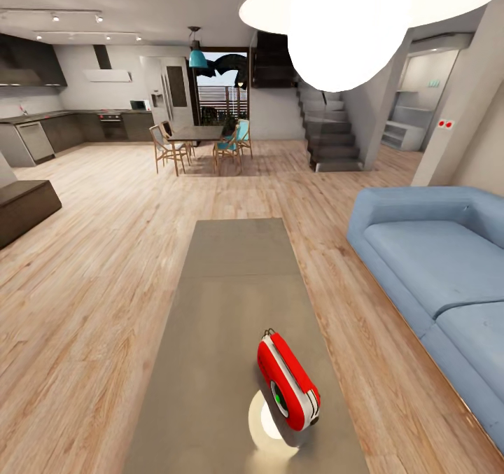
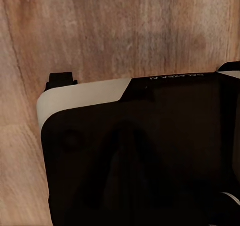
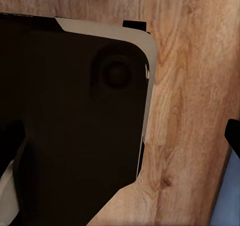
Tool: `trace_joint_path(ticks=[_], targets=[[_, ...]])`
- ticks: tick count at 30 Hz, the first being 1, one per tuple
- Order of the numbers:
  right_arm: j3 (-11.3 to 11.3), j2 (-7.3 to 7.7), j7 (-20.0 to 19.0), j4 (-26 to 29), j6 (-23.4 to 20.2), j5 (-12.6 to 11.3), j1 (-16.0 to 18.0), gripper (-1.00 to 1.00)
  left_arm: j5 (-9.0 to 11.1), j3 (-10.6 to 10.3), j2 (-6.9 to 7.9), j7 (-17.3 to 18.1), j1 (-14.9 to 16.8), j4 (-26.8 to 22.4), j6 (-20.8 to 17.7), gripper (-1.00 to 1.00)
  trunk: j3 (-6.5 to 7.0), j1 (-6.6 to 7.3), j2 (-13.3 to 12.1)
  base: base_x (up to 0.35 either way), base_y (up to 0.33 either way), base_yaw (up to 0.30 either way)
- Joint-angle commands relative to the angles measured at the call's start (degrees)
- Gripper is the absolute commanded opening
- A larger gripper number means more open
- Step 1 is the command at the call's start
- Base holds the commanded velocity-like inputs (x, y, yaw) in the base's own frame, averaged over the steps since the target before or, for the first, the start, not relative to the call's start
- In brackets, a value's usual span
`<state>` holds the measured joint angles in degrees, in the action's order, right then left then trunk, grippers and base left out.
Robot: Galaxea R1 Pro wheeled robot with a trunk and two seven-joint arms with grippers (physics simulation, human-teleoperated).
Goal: Turn on the radio receiver that's on the table in the living room.
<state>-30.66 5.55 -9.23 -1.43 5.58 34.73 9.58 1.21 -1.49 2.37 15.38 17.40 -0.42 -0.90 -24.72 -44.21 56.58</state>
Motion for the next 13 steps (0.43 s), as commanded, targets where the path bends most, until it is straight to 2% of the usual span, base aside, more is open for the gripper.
trace_joint_path(ticks=[1,13], targets=[[0.02,0.00,0.00,0.01,0.01,0.00,0.00,1.00,0.00,0.00,0.00,0.00,0.00,0.01,0.00,-1.00,0.00,0.00,0.00,0.000,0.000,0.000],[0.04,-0.02,0.00,0.02,-0.06,0.01,-0.01,1.00,-0.03,-0.01,0.00,0.00,0.00,-0.01,0.02,-1.00,0.00,0.00,0.00,0.000,0.000,0.000]])
